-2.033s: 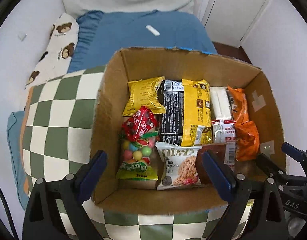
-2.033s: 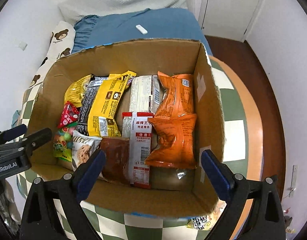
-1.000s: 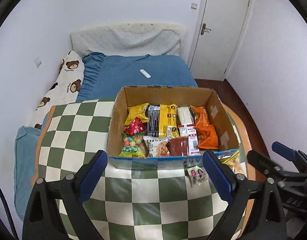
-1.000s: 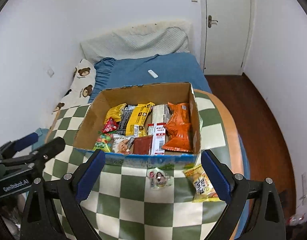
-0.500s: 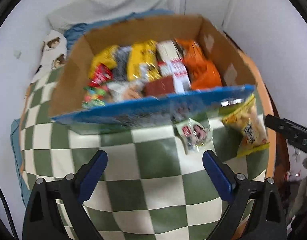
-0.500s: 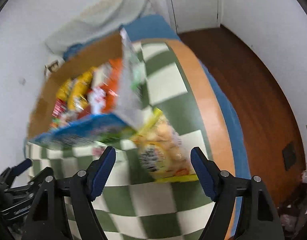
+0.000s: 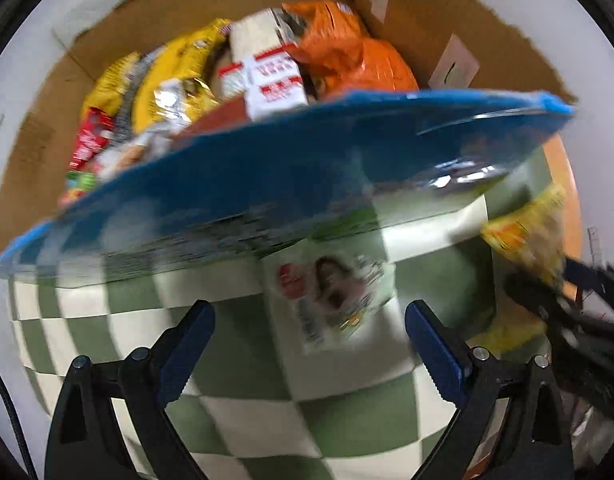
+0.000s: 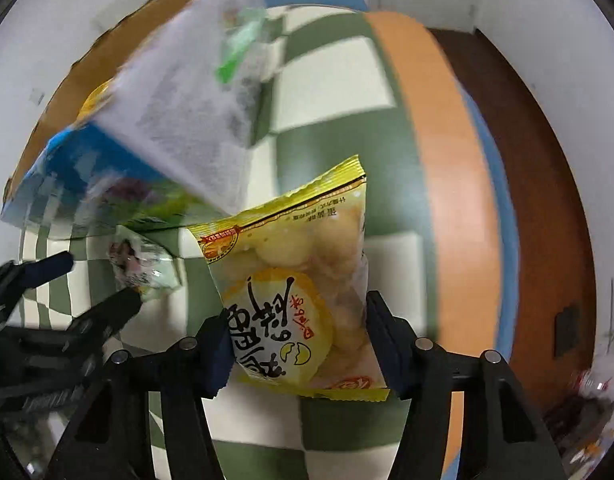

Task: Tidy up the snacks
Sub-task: 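Grasp the white-green packet with left tool while right tool grasps the yellow cracker bag, then carry both packets into the box and open both tools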

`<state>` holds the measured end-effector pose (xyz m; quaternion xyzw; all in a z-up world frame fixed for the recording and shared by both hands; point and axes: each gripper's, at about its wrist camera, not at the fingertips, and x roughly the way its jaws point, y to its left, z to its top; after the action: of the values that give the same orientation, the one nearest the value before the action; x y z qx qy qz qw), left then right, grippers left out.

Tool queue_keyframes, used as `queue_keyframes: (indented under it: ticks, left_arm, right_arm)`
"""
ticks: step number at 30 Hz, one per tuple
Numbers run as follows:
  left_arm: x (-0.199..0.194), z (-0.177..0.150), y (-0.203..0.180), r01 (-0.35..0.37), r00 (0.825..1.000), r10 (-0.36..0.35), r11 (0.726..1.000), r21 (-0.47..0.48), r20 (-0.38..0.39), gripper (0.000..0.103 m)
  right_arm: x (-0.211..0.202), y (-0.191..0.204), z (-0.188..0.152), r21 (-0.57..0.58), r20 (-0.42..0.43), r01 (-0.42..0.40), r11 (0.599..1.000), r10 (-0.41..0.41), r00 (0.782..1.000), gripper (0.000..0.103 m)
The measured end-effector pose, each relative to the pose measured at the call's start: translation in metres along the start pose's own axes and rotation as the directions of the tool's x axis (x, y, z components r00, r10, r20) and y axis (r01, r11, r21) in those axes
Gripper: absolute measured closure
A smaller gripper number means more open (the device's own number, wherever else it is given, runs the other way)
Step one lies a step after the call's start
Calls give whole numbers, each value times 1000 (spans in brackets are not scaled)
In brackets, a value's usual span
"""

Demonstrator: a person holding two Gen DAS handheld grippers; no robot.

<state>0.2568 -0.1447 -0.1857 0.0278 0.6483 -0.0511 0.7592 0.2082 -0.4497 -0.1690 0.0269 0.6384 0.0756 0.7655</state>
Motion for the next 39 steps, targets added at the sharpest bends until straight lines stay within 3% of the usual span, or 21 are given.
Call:
queue_keyframes:
  ticks: [2, 4, 8, 13, 19, 23, 25, 29, 31, 32, 34, 36, 39]
  left_arm:
    - [10, 5, -4, 8, 1000, -8, 1000, -14, -10, 9]
    - [17, 8, -8, 6, 1000, -7, 1000, -14, -19, 34]
    - [19, 2, -14, -13, 1000, 13, 999, 29, -3, 35]
    - [6, -33, 2, 16, 1000, -15, 998, 59, -17, 35]
    - [8, -95, 56, 52, 992, -55, 998, -28, -115, 35]
    - [32, -105, 82, 99, 981, -121, 984, -146, -152, 35]
    - [35, -103, 83, 91, 984, -112, 984, -155, -135, 35]
    - [31, -101, 77, 84, 989, -100, 986, -145, -109, 35]
    - [25, -90, 78, 89, 989, -105, 985, -145, -105, 35]
    - [23, -87, 77, 91, 989, -106, 986, -143, -105, 35]
    - [19, -86, 79, 98, 989, -112, 985, -143, -99, 35]
    - [7, -70, 86, 98, 990, -110, 987, -131, -93, 35]
    - [-20, -79, 93, 122, 990, -129, 986, -118, -54, 35]
  right_arm:
    - [-2, -11, -4, 29, -4, -18, 999, 18, 1000, 42]
    - [-2, -19, -8, 49, -15, -39, 998, 39, 999, 41]
    - [1, -27, -12, 64, -34, -59, 996, 62, 998, 41]
    - [5, -20, -24, 57, -94, -123, 991, 128, 987, 42]
    - [22, 23, -41, -14, -193, -203, 979, 197, 961, 42]
    - [36, 42, -44, -51, -205, -153, 987, 140, 969, 37]
    - [36, 46, -47, -40, -209, -152, 988, 140, 968, 22]
    - [22, 53, -51, -75, -169, -84, 994, 71, 983, 21]
    - [17, 51, -50, -51, -152, -91, 995, 82, 985, 21]
    - [16, 51, -49, -32, -139, -94, 995, 88, 986, 22]
    - [15, 49, -50, -19, -122, -78, 997, 75, 990, 48]
    - [12, 47, -51, -6, -110, -79, 997, 78, 991, 51]
    - [2, 43, -48, 7, -90, -91, 996, 92, 992, 61]
